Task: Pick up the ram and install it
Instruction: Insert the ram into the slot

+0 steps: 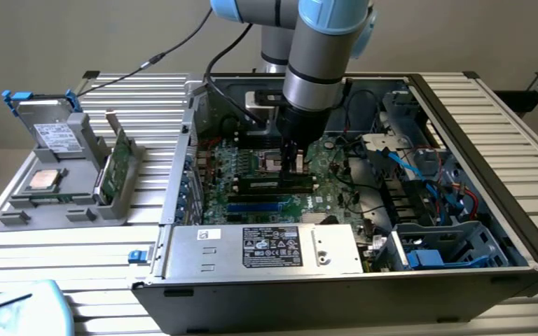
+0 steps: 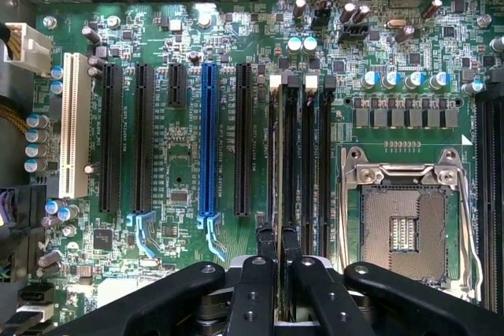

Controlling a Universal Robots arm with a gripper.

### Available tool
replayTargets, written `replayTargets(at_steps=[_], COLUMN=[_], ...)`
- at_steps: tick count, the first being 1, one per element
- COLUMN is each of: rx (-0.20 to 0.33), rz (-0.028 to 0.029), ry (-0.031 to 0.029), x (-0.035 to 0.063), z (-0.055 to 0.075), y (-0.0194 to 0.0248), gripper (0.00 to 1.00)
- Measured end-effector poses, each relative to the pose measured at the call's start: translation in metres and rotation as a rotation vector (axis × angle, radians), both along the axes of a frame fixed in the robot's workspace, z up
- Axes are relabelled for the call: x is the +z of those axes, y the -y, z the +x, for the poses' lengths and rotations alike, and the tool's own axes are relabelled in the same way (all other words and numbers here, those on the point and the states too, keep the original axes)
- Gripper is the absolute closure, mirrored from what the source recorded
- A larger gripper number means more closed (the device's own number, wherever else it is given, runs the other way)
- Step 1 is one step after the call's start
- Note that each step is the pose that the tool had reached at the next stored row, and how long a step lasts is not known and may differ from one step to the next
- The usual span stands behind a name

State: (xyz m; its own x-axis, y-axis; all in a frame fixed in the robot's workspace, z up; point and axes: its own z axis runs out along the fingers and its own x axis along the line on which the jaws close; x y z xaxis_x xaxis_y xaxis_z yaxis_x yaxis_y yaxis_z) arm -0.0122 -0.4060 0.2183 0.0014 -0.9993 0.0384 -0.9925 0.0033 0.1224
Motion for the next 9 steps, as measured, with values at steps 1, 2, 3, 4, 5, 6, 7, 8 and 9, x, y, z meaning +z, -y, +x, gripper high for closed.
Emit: replayTargets(at_steps=[1, 2, 3, 4, 5, 6, 7, 8, 9], rx=[0.000, 0.001, 0.001, 0.002, 0.002, 0.002, 0.003, 0.004, 0.004], rz=[-0.0001, -0.0002, -0.0004, -0.0007, -0.0010, -0.0014, -0.0019, -0.0025, -0.0033], ry=[-0.0004, -0.0007, -0.0009, -0.0010, -0.0012, -0.0013, -0.0015, -0.0016, -0.0017], x=[0.0000, 0.0000, 0.0000, 0.0000, 0.0000, 0.0000, 0.0000, -0.0001, 0.0000], z=[0.0000, 0.0001, 0.0000, 0.0001, 0.0001, 0.0001, 0.0001, 0.0001, 0.0001], y=[0.0000, 0.0000, 0.0000, 0.0000, 0.0000, -0.0001, -0.0001, -0.0002, -0.0004], gripper=[0.86, 0.86, 0.86, 0.86, 0.86, 0.86, 0.86, 0.86, 0.86])
